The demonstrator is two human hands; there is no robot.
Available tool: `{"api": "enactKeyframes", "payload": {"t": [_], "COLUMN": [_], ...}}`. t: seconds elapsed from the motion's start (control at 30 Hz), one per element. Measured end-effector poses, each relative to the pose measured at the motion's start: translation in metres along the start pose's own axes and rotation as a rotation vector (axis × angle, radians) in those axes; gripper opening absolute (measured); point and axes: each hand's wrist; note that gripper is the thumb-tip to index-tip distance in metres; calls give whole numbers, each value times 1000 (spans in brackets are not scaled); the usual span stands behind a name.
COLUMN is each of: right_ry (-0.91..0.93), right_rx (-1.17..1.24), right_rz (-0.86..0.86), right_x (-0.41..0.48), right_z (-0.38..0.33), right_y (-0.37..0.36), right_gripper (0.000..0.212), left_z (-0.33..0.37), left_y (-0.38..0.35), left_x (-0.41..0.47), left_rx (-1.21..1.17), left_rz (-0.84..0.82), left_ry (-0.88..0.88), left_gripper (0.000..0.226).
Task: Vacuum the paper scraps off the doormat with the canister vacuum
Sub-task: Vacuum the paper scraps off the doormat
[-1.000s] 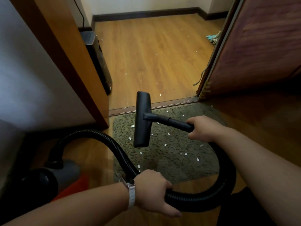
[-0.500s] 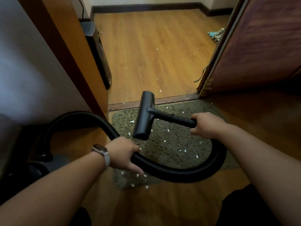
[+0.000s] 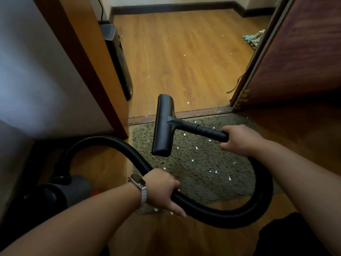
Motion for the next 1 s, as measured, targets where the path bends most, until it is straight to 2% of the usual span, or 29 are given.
{"api": "enactKeyframes", "payload": {"t": [0.07, 0.13, 0.2, 0.27, 0.33, 0.4, 0.47, 0.5, 0.57, 0.63, 0.7, 0.77, 0.83, 0.93, 1.0], "right_ry": [0, -6, -19, -38, -39, -20, 3, 11, 23, -12, -105, -161, -160, -153, -183], "right_rx": [5, 2, 12, 27, 14, -4, -7, -6, 9, 123, 365, 513, 514, 397, 384], "right_rz": [-1, -2, 3, 16, 37, 41, 40, 45, 80, 90, -17, -149, -147, -42, -48], "right_x": [0, -1, 0, 1, 1, 0, -2, -3, -6, -9, -14, -20, -25, -28, -30], "right_z": [0, 1, 0, -1, -3, -5, -6, -7, -10, -13, -16, -22, -30, -39, -38], "right_y": [0, 0, 0, 1, 3, 3, 2, 2, 0, -1, -3, -7, -16, -26, -29], "right_gripper": [22, 21, 21, 20, 21, 21, 22, 23, 25, 28, 33, 36, 32, 29, 31], "left_z": [-9, -23, -33, -39, -46, -56, -66, -69, -68, -67, -66, -63, -57, -52, -53], "left_y": [3, 14, 27, 38, 52, 62, 66, 65, 59, 53, 54, 55, 53, 49, 48], "left_x": [-3, -3, 0, 7, 13, 19, 23, 24, 29, 35, 40, 43, 46, 50, 51], "left_rx": [-13, -24, -55, -67, -65, -176, -541, -781, -1089, -1188, -1318, -1432, -1444, -1401, -1399], "left_rz": [-3, 128, 369, 693, 874, 828, 633, 571, 531, 583, 613, 555, 491, 480, 486], "left_ry": [-13, 14, 79, 182, 387, 671, 945, 1011, 1026, 1020, 1011, 953, 913, 927, 960], "left_gripper": [79, 84, 82, 60, 38, 35, 67, 78, 78, 63, 48, 43, 45, 41, 51]}}
Point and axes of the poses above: each hand's wrist, its own x-axis towards the middle knuckle, its own y-axis out of the back of the hand, z = x × y, and after that the axes turned 12 degrees about z, right-handed
